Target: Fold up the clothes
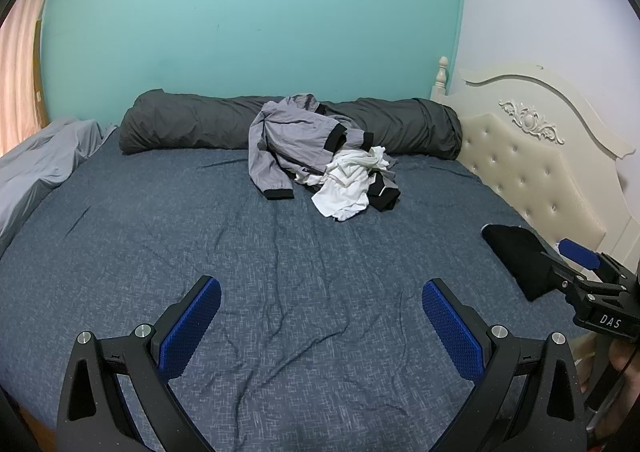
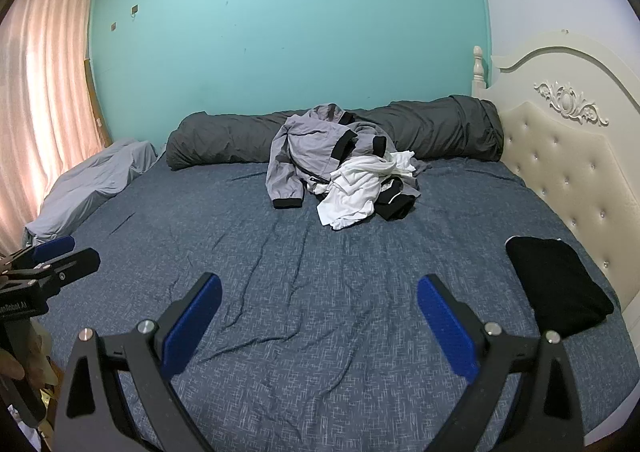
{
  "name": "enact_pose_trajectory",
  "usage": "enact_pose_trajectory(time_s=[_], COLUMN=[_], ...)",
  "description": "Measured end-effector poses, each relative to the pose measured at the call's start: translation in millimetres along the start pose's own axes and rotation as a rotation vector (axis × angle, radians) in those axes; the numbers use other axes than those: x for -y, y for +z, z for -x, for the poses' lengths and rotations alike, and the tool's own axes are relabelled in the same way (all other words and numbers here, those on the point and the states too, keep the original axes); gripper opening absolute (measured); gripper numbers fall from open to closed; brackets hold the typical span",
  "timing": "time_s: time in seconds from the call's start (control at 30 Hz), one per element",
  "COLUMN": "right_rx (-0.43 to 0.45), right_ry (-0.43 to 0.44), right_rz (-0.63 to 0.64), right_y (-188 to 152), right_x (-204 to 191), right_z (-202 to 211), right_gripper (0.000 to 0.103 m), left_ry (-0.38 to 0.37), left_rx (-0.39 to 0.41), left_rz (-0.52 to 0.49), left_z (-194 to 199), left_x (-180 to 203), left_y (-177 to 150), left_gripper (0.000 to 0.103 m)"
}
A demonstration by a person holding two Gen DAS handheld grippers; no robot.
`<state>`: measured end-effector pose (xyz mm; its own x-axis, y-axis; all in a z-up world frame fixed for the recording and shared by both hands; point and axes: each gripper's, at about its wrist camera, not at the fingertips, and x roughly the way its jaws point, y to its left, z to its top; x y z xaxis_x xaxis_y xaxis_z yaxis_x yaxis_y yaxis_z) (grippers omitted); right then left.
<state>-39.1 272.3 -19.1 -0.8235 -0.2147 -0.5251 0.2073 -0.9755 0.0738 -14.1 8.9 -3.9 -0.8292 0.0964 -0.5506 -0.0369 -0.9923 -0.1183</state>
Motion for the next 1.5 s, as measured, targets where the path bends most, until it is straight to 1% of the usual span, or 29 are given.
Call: enact_pose_trajectory(time_s=[0.37,0.53,0.7,0.87,1.03,1.13,1.2,1.3,1.37,1.5], right_rx=[-0.015,-0.031,-0.056,-0.066,-0.079,-0.088,-0.089,-0.087,-0.091,-0.101], right_ry=[-0.001,0.005,0.026,0.056,0.086,0.109,0.105,0.133,0.138,0.141], right_rz=[0.003,0.013,0.021,0.035,0.043,0.032,0.033,0.049,0.055,0.047], right_y=[0,2,13,35,59,73,81,95,101,115], right_x=[2,3,6,11,18,25,29,30,30,32], right_z=[-13,-34,-69,-128,-203,-254,-283,-334,-363,-423], right_gripper=[0.099,0.099,0.099,0.099,0.099,0.099,0.099,0.099,0.096,0.085], left_ry=[0.003,0.009,0.035,0.062,0.075,0.08,0.084,0.081,0.078,0.078], left_rx=[-0.014,-0.028,-0.04,-0.052,-0.064,-0.075,-0.087,-0.101,-0.113,-0.149], left_rz=[0.011,0.02,0.045,0.079,0.127,0.151,0.159,0.186,0.212,0.26], left_z=[-18,-41,-83,-140,-203,-242,-268,-306,-330,-374], left_x=[-5,-12,-28,-53,-82,-100,-110,-127,-137,-156], left_y=[2,7,21,41,60,65,67,67,66,61], left_gripper=[0.103,0.103,0.103,0.103,0.103,0.103,0.103,0.103,0.103,0.103])
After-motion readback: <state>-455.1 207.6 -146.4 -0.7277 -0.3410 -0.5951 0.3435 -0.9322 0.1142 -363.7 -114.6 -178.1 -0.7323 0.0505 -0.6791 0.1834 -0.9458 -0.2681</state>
